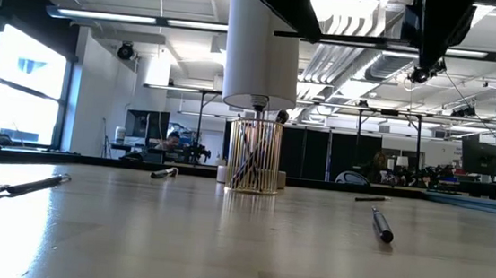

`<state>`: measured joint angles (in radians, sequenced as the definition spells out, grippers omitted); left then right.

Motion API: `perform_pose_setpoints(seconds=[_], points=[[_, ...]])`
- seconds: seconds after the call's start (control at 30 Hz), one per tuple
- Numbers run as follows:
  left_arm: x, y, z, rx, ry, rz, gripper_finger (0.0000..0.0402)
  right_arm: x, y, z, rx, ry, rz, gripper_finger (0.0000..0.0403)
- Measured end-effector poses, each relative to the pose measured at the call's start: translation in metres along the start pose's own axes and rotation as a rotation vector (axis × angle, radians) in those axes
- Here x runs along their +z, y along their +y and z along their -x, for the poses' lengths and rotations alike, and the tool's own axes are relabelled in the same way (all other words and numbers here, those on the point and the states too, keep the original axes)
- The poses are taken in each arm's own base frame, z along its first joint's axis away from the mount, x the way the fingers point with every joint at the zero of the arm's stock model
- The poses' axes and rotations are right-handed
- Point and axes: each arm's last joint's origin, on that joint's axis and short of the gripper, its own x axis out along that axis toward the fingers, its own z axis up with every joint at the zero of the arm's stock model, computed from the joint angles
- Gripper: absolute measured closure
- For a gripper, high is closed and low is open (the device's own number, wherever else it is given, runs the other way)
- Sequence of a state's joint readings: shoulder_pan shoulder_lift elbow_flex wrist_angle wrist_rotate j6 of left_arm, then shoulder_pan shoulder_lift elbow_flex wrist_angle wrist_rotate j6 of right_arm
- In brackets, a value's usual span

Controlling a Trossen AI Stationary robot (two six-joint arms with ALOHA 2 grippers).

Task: Put items in baskets/containers
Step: Put the black brow brush into the gold pen organizer

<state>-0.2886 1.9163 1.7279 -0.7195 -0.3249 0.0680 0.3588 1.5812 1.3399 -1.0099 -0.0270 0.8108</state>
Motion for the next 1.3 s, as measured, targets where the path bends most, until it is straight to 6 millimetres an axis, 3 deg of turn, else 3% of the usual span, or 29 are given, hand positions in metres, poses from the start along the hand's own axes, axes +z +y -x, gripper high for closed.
perform_pose_setpoints(seconds=[0.27, 0.37, 0.5, 0.63, 0.77, 0.87, 0.97, 1.13, 1.3], points=[[-0.008, 0.001, -0.001, -0.03, 0.071, 0.109, 0.0399, -0.01, -0.002, 0.02, 0.005, -0.036, -0.007, 0.0242], [-0.021, 0.002, -0.011, -0.026, 0.121, 0.174, 0.04, -0.028, -0.002, 0.037, -0.037, -0.104, -0.028, 0.0232], [-0.054, -0.001, -0.016, -0.022, 0.168, 0.283, 0.04, -0.062, -0.005, 0.048, -0.07, -0.214, -0.105, 0.0233], [-0.084, -0.005, -0.012, -0.088, 0.049, 0.464, 0.04, -0.097, -0.011, 0.034, -0.026, -0.308, -0.218, 0.0239], [-0.099, -0.005, 0.002, -0.165, -0.244, 0.679, 0.04, -0.117, -0.011, 0.003, 0.116, -0.547, -0.293, 0.0246], [-0.101, 0.0, 0.015, -0.242, -0.523, 0.814, 0.0401, -0.114, -0.007, -0.017, 0.236, -0.828, -0.314, 0.0255], [-0.098, 0.003, 0.022, -0.312, -0.725, 0.907, 0.0401, -0.097, -0.004, -0.028, 0.325, -1.054, -0.296, 0.0267], [-0.082, 0.008, 0.036, -0.356, -0.852, 0.958, 0.0401, -0.062, -0.007, -0.011, 0.379, -1.348, -0.263, 0.0278], [-0.069, 0.015, 0.045, -0.289, -0.913, 0.958, 0.0401, -0.041, -0.009, 0.012, 0.303, -1.47, -0.212, 0.0279]])
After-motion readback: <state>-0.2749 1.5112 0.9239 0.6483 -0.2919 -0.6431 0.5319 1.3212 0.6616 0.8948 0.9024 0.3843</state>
